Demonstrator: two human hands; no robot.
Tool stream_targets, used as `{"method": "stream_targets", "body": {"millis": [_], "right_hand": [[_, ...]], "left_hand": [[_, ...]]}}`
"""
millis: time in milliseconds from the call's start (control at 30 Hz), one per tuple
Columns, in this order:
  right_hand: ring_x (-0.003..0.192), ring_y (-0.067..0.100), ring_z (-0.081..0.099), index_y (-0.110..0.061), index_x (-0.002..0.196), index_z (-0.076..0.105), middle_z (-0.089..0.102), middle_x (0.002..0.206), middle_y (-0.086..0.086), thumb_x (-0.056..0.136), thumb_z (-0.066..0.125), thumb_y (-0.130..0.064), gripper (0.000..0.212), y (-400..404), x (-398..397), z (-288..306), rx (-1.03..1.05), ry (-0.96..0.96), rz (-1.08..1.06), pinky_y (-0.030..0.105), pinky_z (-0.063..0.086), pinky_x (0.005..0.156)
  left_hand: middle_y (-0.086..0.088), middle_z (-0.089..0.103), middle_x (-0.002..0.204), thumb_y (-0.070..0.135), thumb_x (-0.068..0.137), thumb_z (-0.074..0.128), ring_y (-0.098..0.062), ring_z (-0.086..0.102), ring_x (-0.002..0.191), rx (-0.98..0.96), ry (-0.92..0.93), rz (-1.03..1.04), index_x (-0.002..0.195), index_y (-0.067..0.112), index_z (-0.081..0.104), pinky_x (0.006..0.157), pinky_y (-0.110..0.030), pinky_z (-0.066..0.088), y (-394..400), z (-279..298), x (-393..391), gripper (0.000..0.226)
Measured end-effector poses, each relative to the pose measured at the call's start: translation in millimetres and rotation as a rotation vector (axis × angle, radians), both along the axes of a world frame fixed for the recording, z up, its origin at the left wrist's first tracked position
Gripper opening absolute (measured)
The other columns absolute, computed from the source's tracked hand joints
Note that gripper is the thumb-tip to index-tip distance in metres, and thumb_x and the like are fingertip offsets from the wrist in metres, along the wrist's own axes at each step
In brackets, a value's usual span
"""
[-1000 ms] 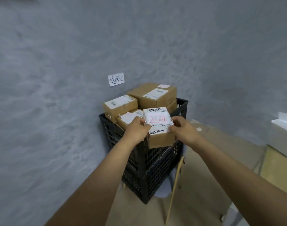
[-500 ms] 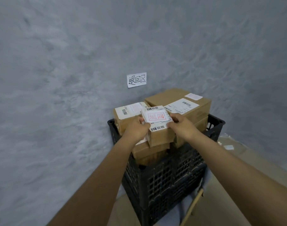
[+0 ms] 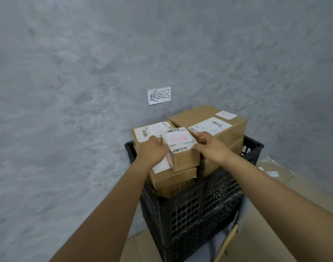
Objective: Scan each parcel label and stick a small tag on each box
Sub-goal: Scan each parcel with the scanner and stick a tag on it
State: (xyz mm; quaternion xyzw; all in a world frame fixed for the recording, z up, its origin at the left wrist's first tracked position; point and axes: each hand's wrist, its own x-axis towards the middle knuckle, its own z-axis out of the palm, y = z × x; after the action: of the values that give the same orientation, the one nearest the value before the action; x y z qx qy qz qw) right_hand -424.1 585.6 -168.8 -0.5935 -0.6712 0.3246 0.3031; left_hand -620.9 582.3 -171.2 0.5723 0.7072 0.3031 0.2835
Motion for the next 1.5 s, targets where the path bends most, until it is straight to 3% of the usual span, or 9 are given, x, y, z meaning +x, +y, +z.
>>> {"method": "stream_targets", "body": {"millis": [67,167,267,367,433,800,1067,1267,1500], "right_hand": [[0.109,0.022,0.057,-0.017,0.135,0.044,0.057,0.129,0.004,0.091,0.058,-0.026,0.047,-18,5,4,0.028,-0.053,-0.026,0.035,0.046,0.089],[0.115,0.020,0.054,-0.018,0.138,0.044,0.055,0.133,0.004,0.091,0.058,-0.025,0.049,-54,14,6,0.069,-0.088,-0.073,0.029,0.043,0.087],[0.106,0.016,0.054,-0.021,0.136,0.046,0.055,0.132,0.003,0.092,0.058,-0.023,0.046,-97,25,6,0.113,-0.114,-0.143,0.027,0.044,0.081],[0.107,0.020,0.056,-0.019,0.135,0.047,0.053,0.131,0.006,0.090,0.059,-0.022,0.046,-147,40,3,0.173,-0.231,-0.225,0.025,0.043,0.083],[0.114,0.027,0.052,-0.016,0.136,0.046,0.049,0.132,0.011,0.090,0.058,-0.022,0.048,-183,53,1,0.187,-0.377,-0.277,0.026,0.038,0.087],[0.126,0.027,0.041,-0.023,0.142,0.038,0.042,0.141,0.003,0.090,0.052,-0.028,0.054,-443,168,4,0.023,-0.761,-0.701,0.039,0.040,0.100],[0.126,0.025,0.040,-0.022,0.142,0.035,0.042,0.141,0.002,0.092,0.050,-0.026,0.053,-681,256,4,-0.106,-0.887,-0.987,0.036,0.040,0.098],[0.125,0.025,0.040,-0.022,0.143,0.034,0.041,0.141,0.003,0.091,0.052,-0.025,0.055,-840,313,3,-0.211,-0.908,-1.156,0.036,0.040,0.098],[0.125,0.024,0.041,-0.022,0.142,0.035,0.043,0.139,0.003,0.091,0.050,-0.031,0.053,-972,366,-2,-0.282,-0.869,-1.332,0.036,0.043,0.096]], "left_hand": [[-0.019,0.065,0.093,0.026,0.085,0.051,-0.026,0.059,0.074,0.024,0.057,-0.054,0.097,0.001,0.060,0.065,-0.036,0.046,-11,5,1,0.029],[-0.005,0.065,0.115,0.036,0.090,0.053,-0.022,0.060,0.099,0.077,0.217,-0.130,0.120,0.018,0.057,0.073,-0.030,0.044,-36,15,10,0.036],[0.000,0.066,0.107,0.038,0.092,0.051,-0.011,0.056,0.081,0.140,0.214,-0.271,0.109,0.031,0.056,0.063,-0.022,0.034,-63,21,30,0.020],[0.003,0.065,0.098,0.034,0.092,0.052,-0.016,0.057,0.092,0.202,0.237,-0.482,0.113,0.025,0.058,0.080,-0.026,0.037,-99,22,59,0.024],[0.001,0.062,0.106,0.033,0.092,0.053,-0.019,0.058,0.097,0.281,0.312,-0.618,0.119,0.022,0.057,0.084,-0.032,0.046,-127,22,80,0.029],[-0.010,0.052,0.123,0.025,0.096,0.043,-0.031,0.049,0.113,0.711,0.614,-1.090,0.126,0.012,0.049,0.080,-0.040,0.045,-303,20,231,0.033],[-0.006,0.052,0.120,0.021,0.092,0.041,-0.027,0.049,0.108,0.920,0.590,-1.276,0.129,0.015,0.046,0.075,-0.036,0.040,-501,13,356,0.037],[-0.006,0.052,0.121,0.020,0.092,0.044,-0.026,0.048,0.110,0.936,0.462,-1.435,0.127,0.014,0.048,0.085,-0.037,0.042,-647,9,434,0.036],[-0.006,0.052,0.120,0.019,0.092,0.042,-0.026,0.049,0.108,0.944,0.443,-1.585,0.127,0.014,0.047,0.081,-0.036,0.042,-757,5,520,0.036]]}}
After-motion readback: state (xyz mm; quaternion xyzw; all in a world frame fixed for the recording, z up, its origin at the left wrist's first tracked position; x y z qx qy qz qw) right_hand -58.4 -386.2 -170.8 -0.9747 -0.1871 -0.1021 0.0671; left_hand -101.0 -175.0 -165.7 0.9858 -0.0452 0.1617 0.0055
